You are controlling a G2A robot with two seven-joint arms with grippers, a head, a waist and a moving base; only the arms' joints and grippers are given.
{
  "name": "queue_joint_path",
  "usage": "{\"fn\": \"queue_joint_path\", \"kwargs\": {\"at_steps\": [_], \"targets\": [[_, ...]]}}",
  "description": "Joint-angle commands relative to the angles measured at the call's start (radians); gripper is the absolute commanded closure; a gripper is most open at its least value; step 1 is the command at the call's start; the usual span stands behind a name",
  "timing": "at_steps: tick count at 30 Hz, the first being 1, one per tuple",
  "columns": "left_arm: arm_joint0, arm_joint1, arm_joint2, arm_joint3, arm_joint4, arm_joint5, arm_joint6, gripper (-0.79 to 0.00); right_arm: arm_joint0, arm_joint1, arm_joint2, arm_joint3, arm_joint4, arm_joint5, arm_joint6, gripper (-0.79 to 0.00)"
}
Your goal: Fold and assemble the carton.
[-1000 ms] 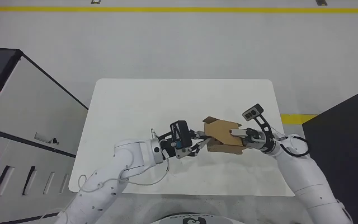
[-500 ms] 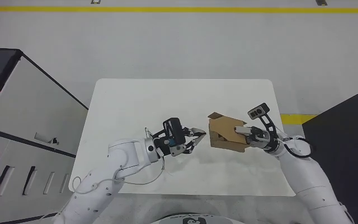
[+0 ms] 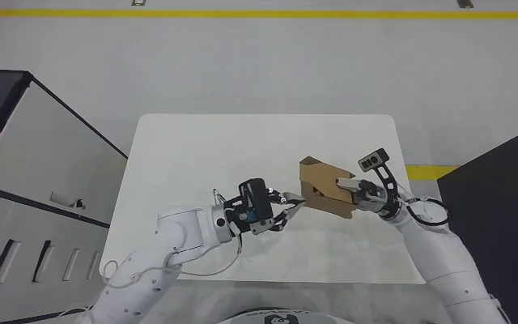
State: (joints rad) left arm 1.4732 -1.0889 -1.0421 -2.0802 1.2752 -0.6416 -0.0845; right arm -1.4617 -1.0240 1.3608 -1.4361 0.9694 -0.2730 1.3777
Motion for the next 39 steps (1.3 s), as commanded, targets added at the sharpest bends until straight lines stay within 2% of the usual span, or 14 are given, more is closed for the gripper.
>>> {"fn": "queue_joint_path", "kwargs": {"at_steps": [1,17,39], "targets": [[-0.008,-0.002,0.010,0.007,0.000,0.004,-0.001,0.000,-0.001,-0.001,0.001,-0.002,0.006,-0.007,0.013,0.000],[-0.042,-0.010,0.056,0.032,-0.007,0.005,-0.014,0.000,-0.014,-0.006,0.016,-0.011,0.022,-0.025,0.078,0.000],[-0.054,-0.016,0.103,0.044,-0.014,0.016,-0.025,0.000,-0.026,-0.013,0.011,-0.020,0.012,-0.007,0.097,0.000]]}}
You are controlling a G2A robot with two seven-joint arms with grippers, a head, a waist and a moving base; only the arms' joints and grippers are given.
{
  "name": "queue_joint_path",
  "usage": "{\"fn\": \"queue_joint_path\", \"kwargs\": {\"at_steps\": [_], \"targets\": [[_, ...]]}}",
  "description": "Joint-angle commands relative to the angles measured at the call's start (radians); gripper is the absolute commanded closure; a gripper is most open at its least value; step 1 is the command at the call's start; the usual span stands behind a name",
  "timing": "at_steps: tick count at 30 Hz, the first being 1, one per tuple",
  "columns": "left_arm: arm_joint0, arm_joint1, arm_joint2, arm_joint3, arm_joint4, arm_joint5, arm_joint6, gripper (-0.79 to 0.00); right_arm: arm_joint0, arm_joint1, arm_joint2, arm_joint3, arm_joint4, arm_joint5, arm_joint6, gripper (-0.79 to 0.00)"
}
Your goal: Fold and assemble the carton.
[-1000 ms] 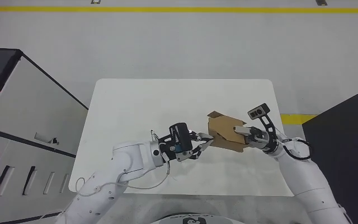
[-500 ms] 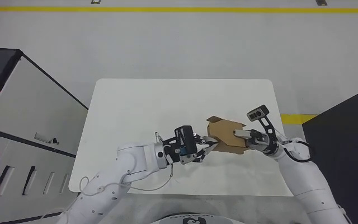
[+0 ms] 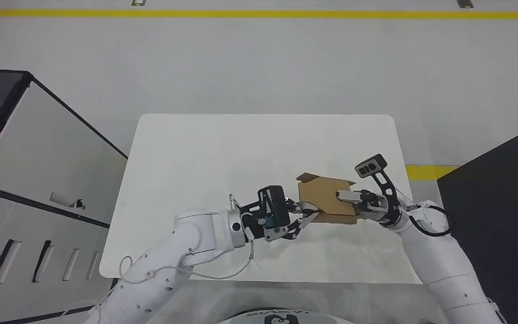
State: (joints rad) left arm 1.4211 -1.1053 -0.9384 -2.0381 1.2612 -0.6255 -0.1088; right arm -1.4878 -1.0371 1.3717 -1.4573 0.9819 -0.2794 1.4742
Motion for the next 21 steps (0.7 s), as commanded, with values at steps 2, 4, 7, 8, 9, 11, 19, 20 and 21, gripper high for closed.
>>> {"fn": "queue_joint_path", "kwargs": {"at_steps": [2,4,7,8,9,11,19,20,21], "targets": [[-0.006,0.000,-0.004,0.004,0.000,0.002,-0.003,0.000,0.002,-0.001,0.002,0.006,0.000,0.002,0.003,0.000],[-0.007,0.001,-0.010,0.005,-0.001,0.003,-0.004,0.000,0.004,-0.001,0.003,0.012,0.001,0.002,0.008,0.000],[-0.009,0.001,-0.013,0.008,-0.002,0.002,-0.006,0.000,0.010,-0.002,0.002,0.021,-0.002,0.005,0.011,0.000],[-0.009,0.001,-0.012,0.009,-0.002,0.003,-0.005,0.000,0.012,-0.003,0.001,0.023,-0.002,0.006,0.011,0.000],[-0.011,0.001,-0.010,0.011,-0.002,0.002,-0.005,0.000,0.015,-0.004,-0.002,0.024,-0.003,0.007,0.011,0.000],[-0.015,-0.001,-0.002,0.016,-0.003,-0.001,-0.004,0.000,0.021,-0.005,-0.007,0.026,-0.005,0.007,0.012,0.000],[-0.039,-0.005,0.000,0.035,-0.003,0.011,0.003,0.000,0.047,-0.010,-0.013,0.053,-0.001,0.009,0.023,0.000],[-0.041,-0.005,-0.004,0.037,-0.002,0.013,0.003,0.000,0.051,-0.010,-0.011,0.060,0.000,0.010,0.026,0.000],[-0.042,-0.004,-0.009,0.038,-0.002,0.016,0.004,0.000,0.055,-0.010,-0.009,0.067,0.000,0.011,0.028,0.000]]}}
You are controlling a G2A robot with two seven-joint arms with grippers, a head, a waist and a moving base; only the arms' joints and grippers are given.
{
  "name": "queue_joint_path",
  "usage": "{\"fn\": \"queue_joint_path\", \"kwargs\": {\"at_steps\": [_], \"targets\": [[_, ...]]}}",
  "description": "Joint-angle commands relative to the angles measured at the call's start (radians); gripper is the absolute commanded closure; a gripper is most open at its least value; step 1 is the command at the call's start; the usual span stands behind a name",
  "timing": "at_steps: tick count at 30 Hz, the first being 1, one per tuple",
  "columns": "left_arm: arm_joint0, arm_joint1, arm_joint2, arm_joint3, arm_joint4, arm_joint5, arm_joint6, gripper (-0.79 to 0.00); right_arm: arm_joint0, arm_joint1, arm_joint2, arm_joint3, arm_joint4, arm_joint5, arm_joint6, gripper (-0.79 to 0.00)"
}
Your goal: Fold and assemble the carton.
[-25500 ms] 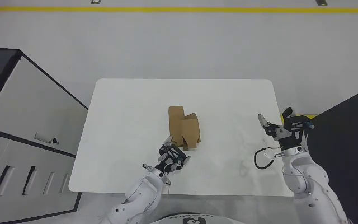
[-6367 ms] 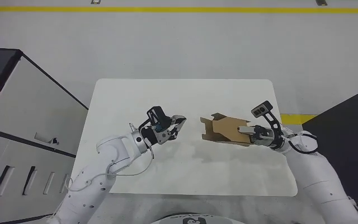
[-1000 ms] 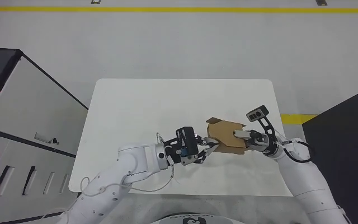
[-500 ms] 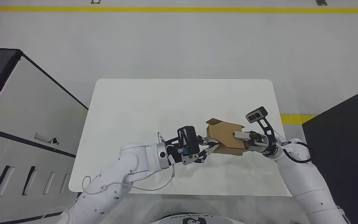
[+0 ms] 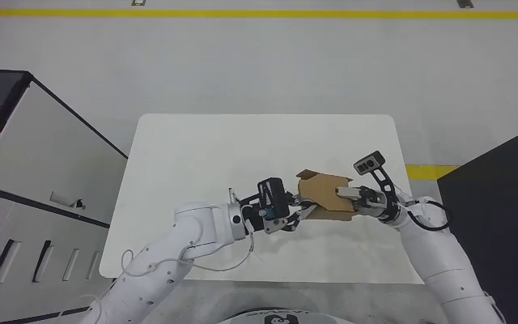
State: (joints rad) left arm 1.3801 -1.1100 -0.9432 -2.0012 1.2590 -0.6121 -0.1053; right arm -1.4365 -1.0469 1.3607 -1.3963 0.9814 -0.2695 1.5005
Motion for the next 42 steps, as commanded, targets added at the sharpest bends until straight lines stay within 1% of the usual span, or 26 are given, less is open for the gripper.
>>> {"fn": "queue_joint_path", "kwargs": {"at_steps": [1,6,14,23,32,36,42], "targets": [[-0.002,0.001,-0.008,0.002,0.000,0.003,0.002,0.000,0.007,0.000,0.004,0.012,0.001,0.002,0.005,0.000],[-0.006,0.001,-0.015,0.015,-0.002,0.001,0.006,0.000,0.021,-0.002,0.003,0.034,0.006,0.005,0.016,0.000],[-0.028,-0.008,0.021,0.042,-0.008,0.001,0.016,0.000,0.038,-0.009,-0.015,0.057,0.022,0.014,0.030,0.000],[-0.029,-0.008,0.013,0.045,-0.003,0.006,0.015,0.000,0.050,-0.013,-0.020,0.078,0.024,0.015,0.035,0.000],[-0.044,-0.017,0.047,0.055,-0.007,0.010,0.009,0.000,0.056,-0.016,-0.029,0.081,0.024,0.012,0.035,0.000],[-0.041,-0.016,0.026,0.063,-0.001,0.040,0.005,0.000,0.056,-0.014,-0.018,0.092,0.015,0.005,0.035,0.000],[-0.011,-0.004,-0.043,0.051,0.014,0.069,0.008,0.000,0.051,-0.011,-0.002,0.098,0.019,0.013,0.035,0.000]]}}
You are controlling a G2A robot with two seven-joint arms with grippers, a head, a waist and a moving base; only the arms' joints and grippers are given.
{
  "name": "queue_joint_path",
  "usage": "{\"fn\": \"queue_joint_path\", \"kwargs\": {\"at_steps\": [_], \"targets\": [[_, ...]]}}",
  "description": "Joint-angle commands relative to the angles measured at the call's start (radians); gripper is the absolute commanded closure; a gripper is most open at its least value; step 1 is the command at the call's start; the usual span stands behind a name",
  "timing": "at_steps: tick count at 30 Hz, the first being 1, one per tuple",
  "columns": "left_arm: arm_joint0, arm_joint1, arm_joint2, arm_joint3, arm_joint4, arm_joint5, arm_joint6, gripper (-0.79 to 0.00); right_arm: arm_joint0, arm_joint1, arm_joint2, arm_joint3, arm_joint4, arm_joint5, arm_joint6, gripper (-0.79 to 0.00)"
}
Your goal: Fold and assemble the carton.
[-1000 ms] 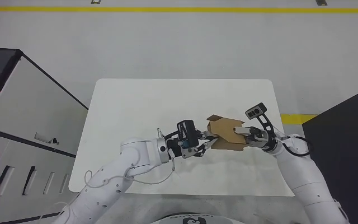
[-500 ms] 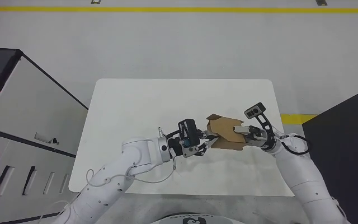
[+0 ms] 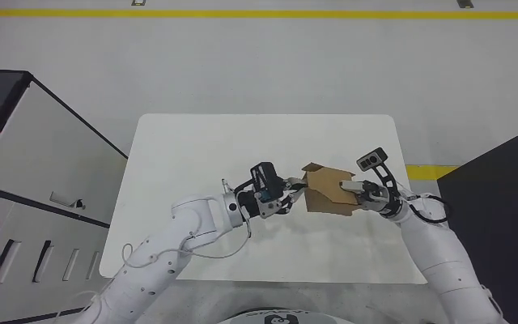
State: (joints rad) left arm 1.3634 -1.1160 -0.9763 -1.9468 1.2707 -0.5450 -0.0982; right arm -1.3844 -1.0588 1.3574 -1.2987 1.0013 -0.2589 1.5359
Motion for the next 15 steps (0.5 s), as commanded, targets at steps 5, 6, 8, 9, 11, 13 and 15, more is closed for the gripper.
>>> {"fn": "queue_joint_path", "kwargs": {"at_steps": [5,6,8,9,11,13,15], "targets": [[0.017,0.006,-0.030,-0.030,0.008,-0.010,0.008,0.000,-0.004,0.004,-0.002,0.002,-0.033,0.018,0.000,0.000],[0.015,0.006,-0.028,-0.032,0.009,-0.014,0.008,0.000,-0.004,0.005,-0.005,0.002,-0.048,0.022,0.000,0.000],[0.006,0.004,-0.018,-0.036,0.013,-0.025,0.007,0.000,-0.002,0.007,-0.008,0.003,-0.084,0.024,-0.003,0.000],[-0.001,0.003,-0.013,-0.036,0.016,-0.027,0.007,0.000,0.000,0.008,-0.010,0.002,-0.100,0.026,-0.006,0.000],[-0.015,-0.001,0.001,-0.032,0.016,-0.032,0.010,0.000,0.002,0.010,-0.012,-0.004,-0.148,0.023,-0.017,0.000],[-0.030,-0.004,0.017,-0.028,0.018,-0.040,0.011,0.000,0.000,0.012,-0.014,-0.013,-0.180,0.020,-0.030,0.000],[-0.045,-0.009,0.036,-0.020,0.020,-0.046,0.009,0.000,-0.004,0.013,-0.014,-0.023,-0.195,0.018,-0.038,0.000]]}}
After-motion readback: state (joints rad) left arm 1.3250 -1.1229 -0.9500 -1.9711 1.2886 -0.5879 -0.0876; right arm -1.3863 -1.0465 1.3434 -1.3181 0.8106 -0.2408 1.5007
